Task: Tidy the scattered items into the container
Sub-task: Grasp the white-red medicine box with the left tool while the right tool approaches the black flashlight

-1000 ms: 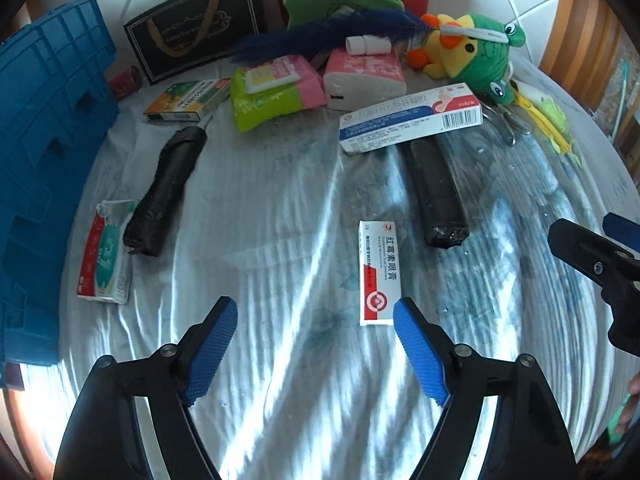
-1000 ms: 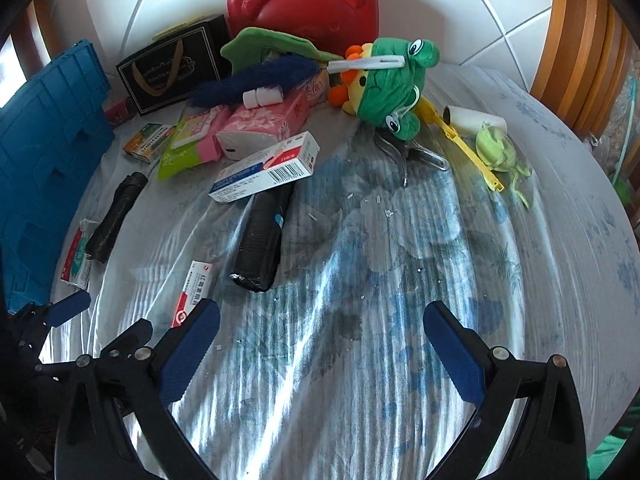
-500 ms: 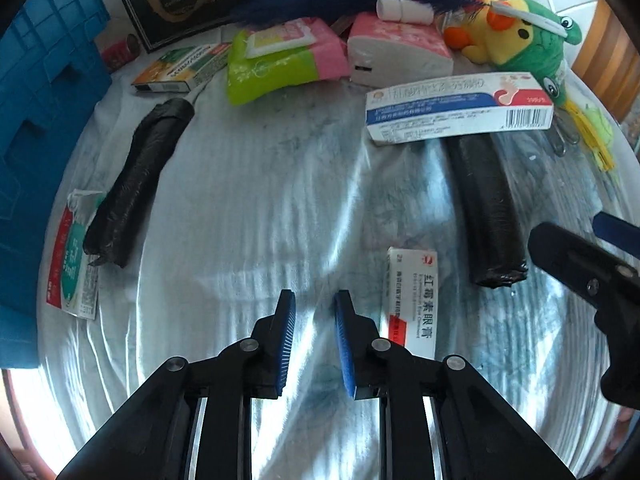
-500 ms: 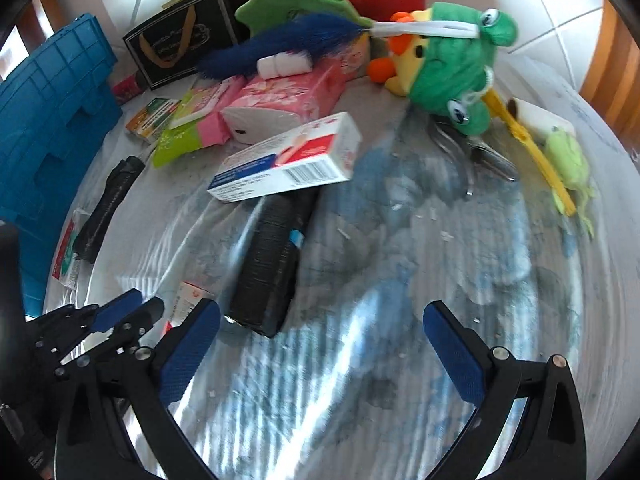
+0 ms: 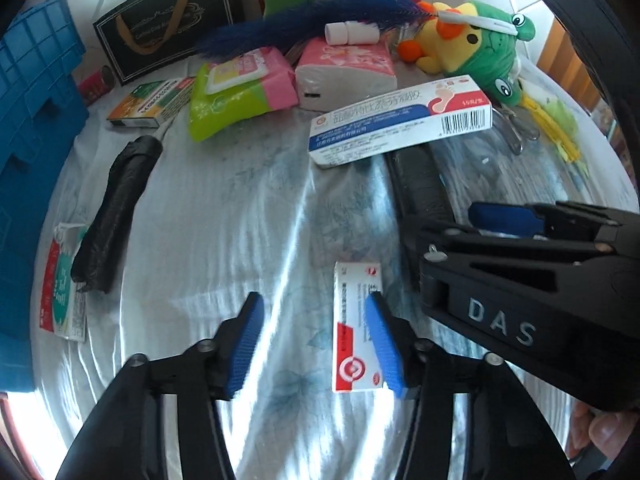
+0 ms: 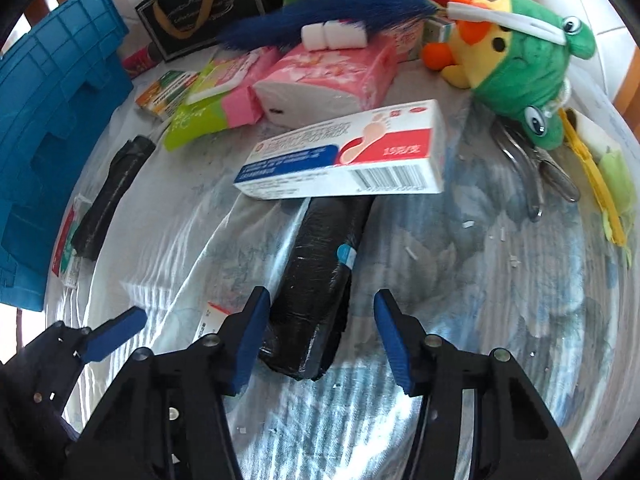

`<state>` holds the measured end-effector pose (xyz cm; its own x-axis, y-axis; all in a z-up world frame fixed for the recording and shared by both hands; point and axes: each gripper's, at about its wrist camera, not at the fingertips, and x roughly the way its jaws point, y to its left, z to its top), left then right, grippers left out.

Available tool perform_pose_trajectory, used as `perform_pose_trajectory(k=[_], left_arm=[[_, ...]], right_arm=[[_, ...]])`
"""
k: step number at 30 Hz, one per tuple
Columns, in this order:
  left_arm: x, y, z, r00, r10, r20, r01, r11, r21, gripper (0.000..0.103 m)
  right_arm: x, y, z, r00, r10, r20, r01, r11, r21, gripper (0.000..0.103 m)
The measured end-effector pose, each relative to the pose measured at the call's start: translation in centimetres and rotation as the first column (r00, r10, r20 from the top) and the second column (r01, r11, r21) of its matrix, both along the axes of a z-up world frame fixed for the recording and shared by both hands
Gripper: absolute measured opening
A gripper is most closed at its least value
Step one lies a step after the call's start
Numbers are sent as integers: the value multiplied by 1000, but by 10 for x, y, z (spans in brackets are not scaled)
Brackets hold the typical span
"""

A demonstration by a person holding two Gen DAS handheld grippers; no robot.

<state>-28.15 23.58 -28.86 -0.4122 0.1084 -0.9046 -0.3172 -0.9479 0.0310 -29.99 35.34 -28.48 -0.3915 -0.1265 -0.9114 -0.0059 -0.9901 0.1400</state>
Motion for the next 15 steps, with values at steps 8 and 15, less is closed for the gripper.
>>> perform_pose_trajectory(k=[8,15], left_arm=[[-9,3,11,999,3,44,-5,999,41,44],[2,16,-10,997,1,82,3,999,-49,27]], right_arm=[[11,31,3,997,-71,15,70,997,39,53],[17,42,-2,998,-52,40,51,998,22,53]])
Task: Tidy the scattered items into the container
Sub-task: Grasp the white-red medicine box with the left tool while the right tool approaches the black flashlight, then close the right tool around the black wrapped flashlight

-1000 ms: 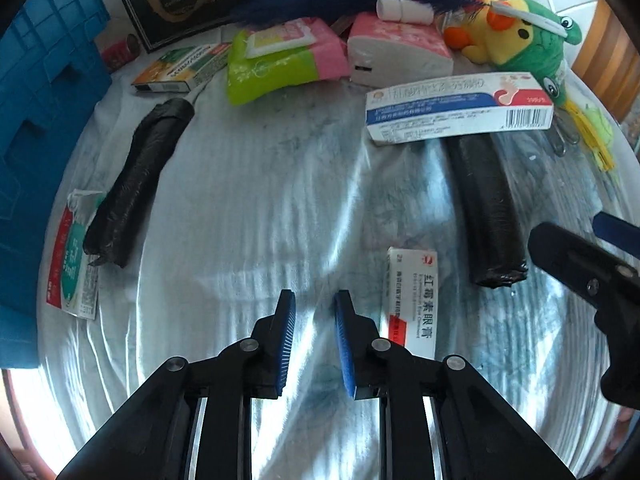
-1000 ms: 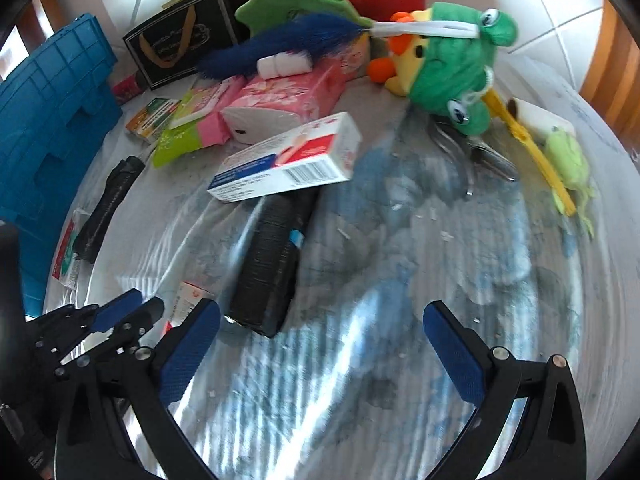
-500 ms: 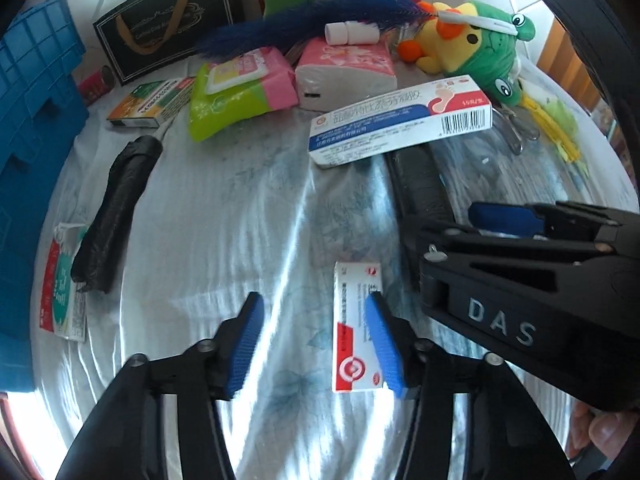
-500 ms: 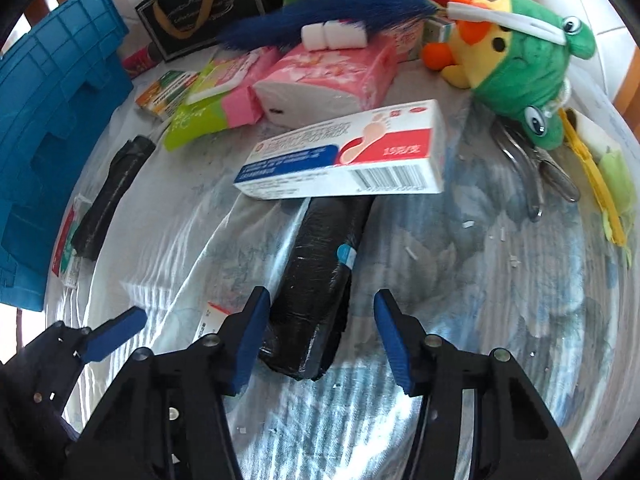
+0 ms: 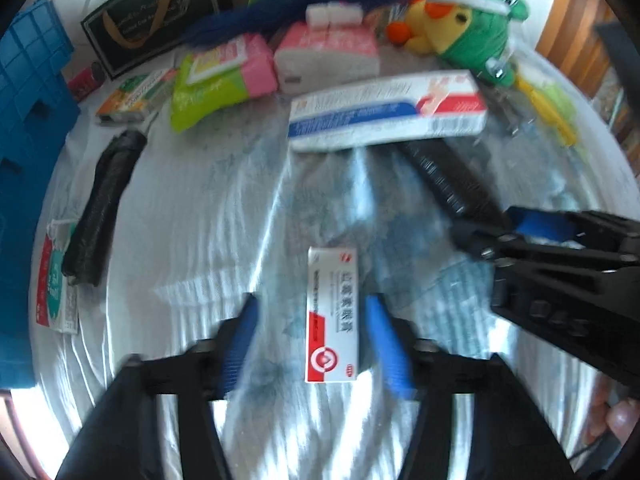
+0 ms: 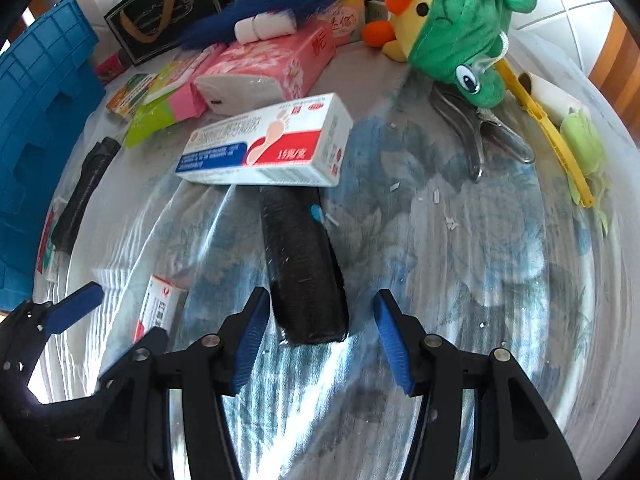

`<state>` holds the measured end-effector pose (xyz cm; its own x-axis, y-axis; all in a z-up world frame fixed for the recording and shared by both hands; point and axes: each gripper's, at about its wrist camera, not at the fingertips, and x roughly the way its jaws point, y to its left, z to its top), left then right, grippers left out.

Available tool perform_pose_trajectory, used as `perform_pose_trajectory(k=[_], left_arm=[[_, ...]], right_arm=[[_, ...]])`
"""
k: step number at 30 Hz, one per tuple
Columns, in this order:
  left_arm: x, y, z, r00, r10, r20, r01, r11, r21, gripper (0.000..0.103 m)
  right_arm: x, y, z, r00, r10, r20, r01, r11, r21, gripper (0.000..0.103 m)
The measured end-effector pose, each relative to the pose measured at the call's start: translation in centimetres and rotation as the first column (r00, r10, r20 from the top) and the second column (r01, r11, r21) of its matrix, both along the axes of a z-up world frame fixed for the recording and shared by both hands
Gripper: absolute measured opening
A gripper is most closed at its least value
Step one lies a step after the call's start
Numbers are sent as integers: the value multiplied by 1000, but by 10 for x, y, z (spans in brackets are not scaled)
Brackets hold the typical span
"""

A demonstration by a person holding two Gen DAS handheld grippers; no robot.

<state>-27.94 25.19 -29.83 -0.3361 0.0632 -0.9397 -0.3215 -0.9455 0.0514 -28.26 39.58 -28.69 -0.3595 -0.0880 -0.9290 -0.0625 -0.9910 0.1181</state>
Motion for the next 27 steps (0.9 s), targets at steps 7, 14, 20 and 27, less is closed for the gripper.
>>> perform_pose_trajectory(k=[7,14,20,27], left_arm=[[-27,-14,-3,995,100,-25,-99,995,11,26],[-8,-23,1,996,84,-31,-83,996,38,26],[21,-36,4,999,45,-24,-44,997,59,27],[34,-48,16,997,57,-57,-53,996,67,67]], right_arm=[[-13,-4,2,999,31,-43,-31,999,-6,59],[-12,-14,-7,996,84,-20,-82,995,63,40],[34,1,-7,996,88,28,-88,996,-14,38],[52,8,-4,999,51,-12,-51,999,-19,72]])
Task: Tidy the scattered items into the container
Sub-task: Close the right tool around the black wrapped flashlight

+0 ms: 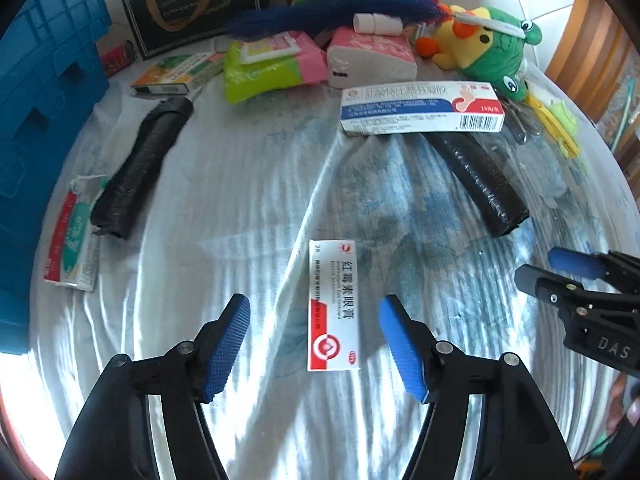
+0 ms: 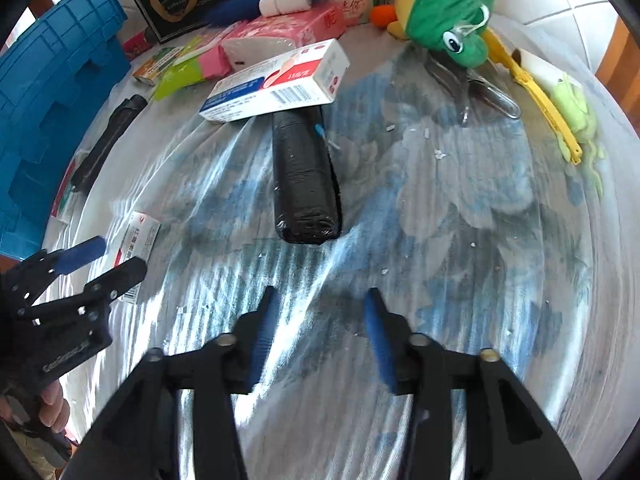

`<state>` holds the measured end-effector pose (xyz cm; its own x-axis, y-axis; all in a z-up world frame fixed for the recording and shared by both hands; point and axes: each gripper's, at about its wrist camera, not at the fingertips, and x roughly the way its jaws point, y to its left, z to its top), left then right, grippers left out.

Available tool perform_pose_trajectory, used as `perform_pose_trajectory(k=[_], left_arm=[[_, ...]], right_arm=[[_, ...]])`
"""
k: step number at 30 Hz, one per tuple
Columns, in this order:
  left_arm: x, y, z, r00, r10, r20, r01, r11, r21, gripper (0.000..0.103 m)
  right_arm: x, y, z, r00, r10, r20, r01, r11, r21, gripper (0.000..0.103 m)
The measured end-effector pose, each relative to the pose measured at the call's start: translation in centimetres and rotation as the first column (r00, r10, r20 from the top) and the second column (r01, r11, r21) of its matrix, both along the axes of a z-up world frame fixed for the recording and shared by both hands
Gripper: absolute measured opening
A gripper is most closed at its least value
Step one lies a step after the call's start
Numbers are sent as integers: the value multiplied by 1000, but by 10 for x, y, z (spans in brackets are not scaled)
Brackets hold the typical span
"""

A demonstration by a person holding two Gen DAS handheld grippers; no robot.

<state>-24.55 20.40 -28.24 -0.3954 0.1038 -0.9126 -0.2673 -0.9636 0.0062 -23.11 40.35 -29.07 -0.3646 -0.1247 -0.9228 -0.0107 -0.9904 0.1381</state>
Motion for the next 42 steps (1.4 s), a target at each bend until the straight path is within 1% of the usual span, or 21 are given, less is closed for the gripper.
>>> perform_pose_trajectory(k=[1,2,3,4,5,6,10,12,13,14,18,20,22,24,25,26,27,29,33,36,42], left_arm=[[1,-1,0,1000,3,9,-3,1000,-1,68],[2,-2,-1,1000,6,12,-6,1000,-3,67],[1,-1,-4,1000,8,21,-8,1000,-16,66],[0,0,-8,999,10,31,-9,1000,-29,60],[-1,2,-11,999,12,40,-10,999,-43,35],[-3,2,-12,999,17,41,-16,999,-36,27],[-16,7,-15,999,34,30,-33,999,-25,26],[-26,11,-16,999,37,27,-37,999,-24,26],[-32,14,-16,999,37,24,-36,999,-26,26],[-37,16,-15,999,34,20,-33,999,-26,26],[-55,21,-5,1000,16,-7,-16,1000,-24,26],[-65,23,-5,1000,12,8,-12,999,-36,26],[-77,24,-16,999,13,51,-11,999,-52,26],[-81,23,-21,999,20,30,-19,999,-39,27],[-82,23,-23,1000,19,24,-18,999,-37,26],[-84,23,-25,1000,17,18,-17,999,-34,26],[-85,23,-27,1000,19,15,-18,999,-28,26],[-84,22,-31,1000,16,11,-16,1000,-23,26],[-72,17,-26,1000,1,-29,-1,1000,-3,26],[-60,10,-18,998,-7,-62,8,1000,24,26],[-39,5,-22,999,-15,-50,17,999,42,26]], right_arm=[[1,0,1,1000,-6,-8,6,1000,0,80],[2,-2,2,1000,-9,-14,8,1000,-1,85],[2,-3,3,1000,-7,-19,7,1000,-1,85],[1,-4,3,1000,-5,-23,5,1000,-2,85],[-1,-5,4,1000,-1,-26,1,1000,-5,85],[-3,-6,5,1000,3,-30,-3,1000,-9,85],[-12,-12,8,998,21,-57,-21,1000,-11,84],[-21,-14,10,997,26,-70,-27,1000,-7,70],[-26,-16,11,997,28,-74,-29,1000,-5,59],[-33,-18,11,997,29,-75,-30,1000,-1,54],[-60,-23,13,996,38,-80,-38,999,8,52],[-71,-25,13,996,49,-74,-48,999,12,52],[-81,-26,7,997,59,-44,-58,998,18,52],[-89,-25,-4,999,50,-7,-49,999,13,52],[-91,-25,-7,999,42,-10,-42,999,13,51],[-93,-25,-6,999,38,-21,-38,999,26,50],[-94,-26,-6,999,34,-26,-33,999,40,42],[-97,-25,-5,999,23,-32,-21,998,61,37],[-84,-21,-3,1000,8,-15,-7,999,32,35],[-62,-15,-1,1000,-20,9,20,1000,10,35],[-7,4,-3,996,-68,58,70,997,-36,35]])
